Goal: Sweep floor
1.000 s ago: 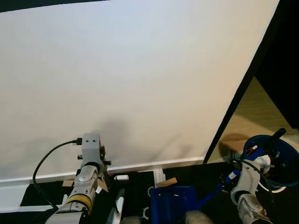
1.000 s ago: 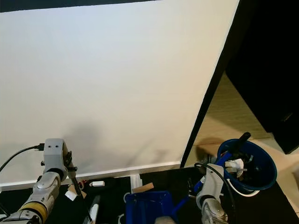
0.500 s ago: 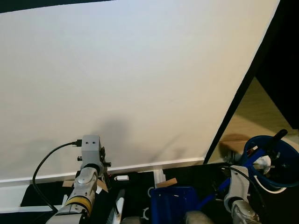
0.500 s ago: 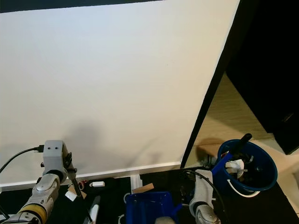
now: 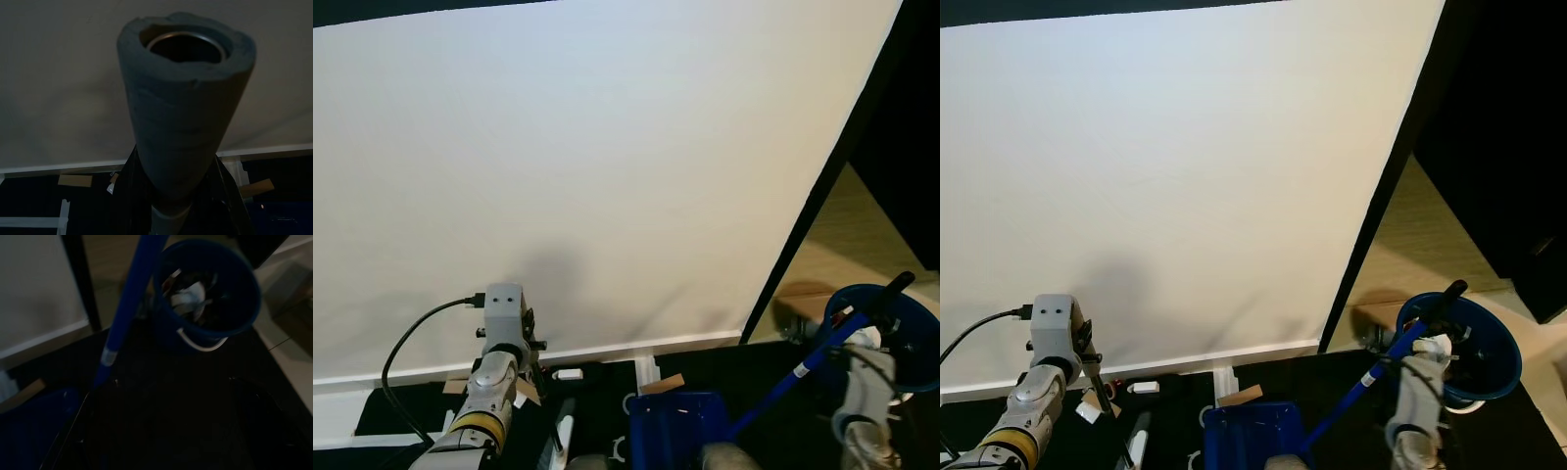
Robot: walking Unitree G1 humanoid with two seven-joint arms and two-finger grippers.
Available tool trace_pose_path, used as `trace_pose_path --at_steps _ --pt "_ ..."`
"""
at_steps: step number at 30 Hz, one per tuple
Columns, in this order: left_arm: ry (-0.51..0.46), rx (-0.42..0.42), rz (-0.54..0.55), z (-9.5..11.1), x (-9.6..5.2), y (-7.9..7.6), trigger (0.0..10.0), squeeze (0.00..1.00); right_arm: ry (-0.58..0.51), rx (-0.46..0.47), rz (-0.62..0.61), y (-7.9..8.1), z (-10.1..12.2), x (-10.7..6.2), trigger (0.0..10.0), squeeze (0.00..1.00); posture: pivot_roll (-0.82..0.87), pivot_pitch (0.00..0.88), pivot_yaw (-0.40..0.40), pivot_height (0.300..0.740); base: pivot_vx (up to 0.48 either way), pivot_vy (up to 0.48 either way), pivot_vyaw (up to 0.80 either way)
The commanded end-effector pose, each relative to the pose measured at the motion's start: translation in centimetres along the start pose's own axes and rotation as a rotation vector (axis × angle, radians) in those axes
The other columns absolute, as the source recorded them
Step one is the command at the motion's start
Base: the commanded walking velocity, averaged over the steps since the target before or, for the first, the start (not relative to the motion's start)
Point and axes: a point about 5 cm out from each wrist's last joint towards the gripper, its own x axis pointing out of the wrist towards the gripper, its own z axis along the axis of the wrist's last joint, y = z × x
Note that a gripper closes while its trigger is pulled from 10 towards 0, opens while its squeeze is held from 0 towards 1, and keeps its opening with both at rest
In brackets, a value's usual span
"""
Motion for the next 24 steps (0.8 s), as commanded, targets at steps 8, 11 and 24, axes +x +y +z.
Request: trace_pose_path --at_steps 8,11,24 --pt "0.265 0.005 0.015 -5.8 -2.3 0.8 10.0 0.0 -0.22 0.174 -0.098 -3.0 4.6 1.1 10.0 0.6 0.06 0.049 -0.009 0.74 0.0 0.0 0.0" --pt "0.26 0.009 0.021 -5.6 -2.2 0.9 10.0 0.0 -0.295 0.183 -0.072 -3.4 6.3 1.4 10.0 1.0 0.07 0.051 -0.009 0.74 0.0 0.0 0.0" --pt "0.224 0.047 0.083 -5.2 -2.4 2.5 10.0 0.0 -0.445 0.323 0.031 -4.4 12.4 2.5 10.0 1.0 0.11 0.068 -0.009 0.74 0.0 0.0 0.0"
